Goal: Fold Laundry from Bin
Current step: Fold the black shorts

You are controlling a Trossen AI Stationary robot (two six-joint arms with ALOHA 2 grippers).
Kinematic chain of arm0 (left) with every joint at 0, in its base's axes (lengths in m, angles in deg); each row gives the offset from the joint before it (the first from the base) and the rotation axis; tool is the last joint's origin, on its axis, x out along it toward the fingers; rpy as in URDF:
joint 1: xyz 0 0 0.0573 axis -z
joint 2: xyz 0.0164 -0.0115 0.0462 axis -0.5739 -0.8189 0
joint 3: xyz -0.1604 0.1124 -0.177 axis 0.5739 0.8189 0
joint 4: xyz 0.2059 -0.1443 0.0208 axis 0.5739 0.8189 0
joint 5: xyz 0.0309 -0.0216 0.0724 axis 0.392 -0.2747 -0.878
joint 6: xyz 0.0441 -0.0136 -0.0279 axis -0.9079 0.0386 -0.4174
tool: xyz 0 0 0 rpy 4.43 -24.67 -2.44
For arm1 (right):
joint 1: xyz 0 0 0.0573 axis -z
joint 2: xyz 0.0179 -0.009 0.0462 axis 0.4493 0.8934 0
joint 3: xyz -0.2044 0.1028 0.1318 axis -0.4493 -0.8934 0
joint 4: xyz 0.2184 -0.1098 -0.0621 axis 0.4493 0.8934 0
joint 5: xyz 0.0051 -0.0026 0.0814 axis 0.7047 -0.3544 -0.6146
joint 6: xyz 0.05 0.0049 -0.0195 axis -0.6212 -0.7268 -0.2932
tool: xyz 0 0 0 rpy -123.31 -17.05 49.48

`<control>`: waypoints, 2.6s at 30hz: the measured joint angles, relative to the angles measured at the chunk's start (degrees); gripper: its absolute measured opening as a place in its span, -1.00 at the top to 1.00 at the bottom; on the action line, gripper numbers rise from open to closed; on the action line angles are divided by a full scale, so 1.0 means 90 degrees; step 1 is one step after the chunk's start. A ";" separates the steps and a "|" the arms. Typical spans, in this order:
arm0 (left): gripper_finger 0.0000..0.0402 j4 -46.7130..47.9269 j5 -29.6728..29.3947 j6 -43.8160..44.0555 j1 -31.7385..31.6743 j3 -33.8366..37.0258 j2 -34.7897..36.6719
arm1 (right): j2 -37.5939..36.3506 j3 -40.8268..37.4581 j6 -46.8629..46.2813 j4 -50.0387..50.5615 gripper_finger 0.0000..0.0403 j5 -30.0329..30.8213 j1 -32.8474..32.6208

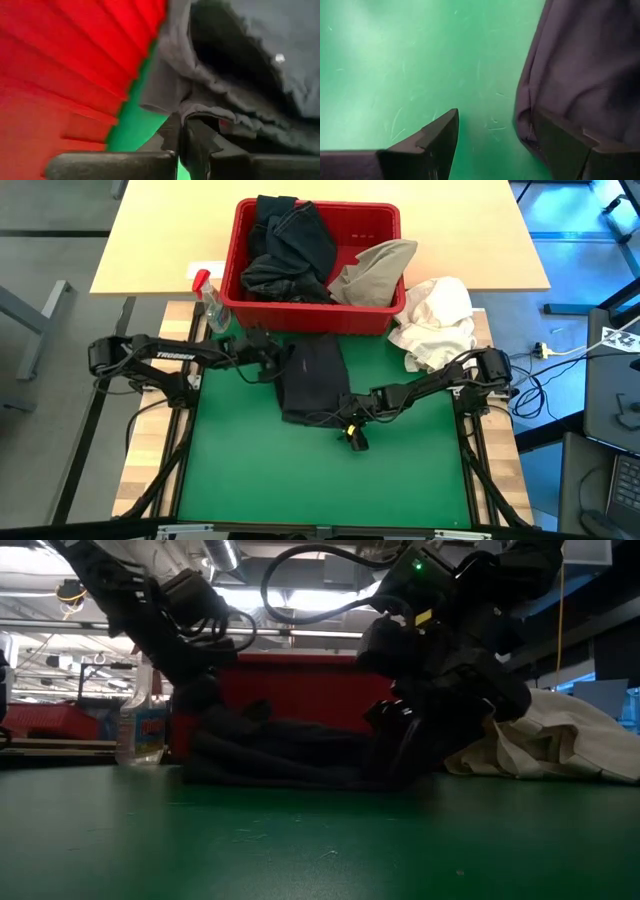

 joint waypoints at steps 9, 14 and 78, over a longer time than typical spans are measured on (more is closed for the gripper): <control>0.88 -0.0468 0.1547 0.0247 -0.0436 0.0000 0.0000 | -0.0002 0.0000 0.0143 0.0074 -0.25 -0.0069 0.0000; 0.55 -0.0005 0.1822 0.0364 -0.0411 -0.0076 0.0022 | -0.0030 -0.0002 0.0132 0.0100 -0.25 -0.0048 0.0000; 0.05 0.0411 0.2159 -0.0824 0.1400 0.0112 -0.0019 | -0.1375 0.0551 -0.0902 0.2682 -0.25 0.1374 0.0206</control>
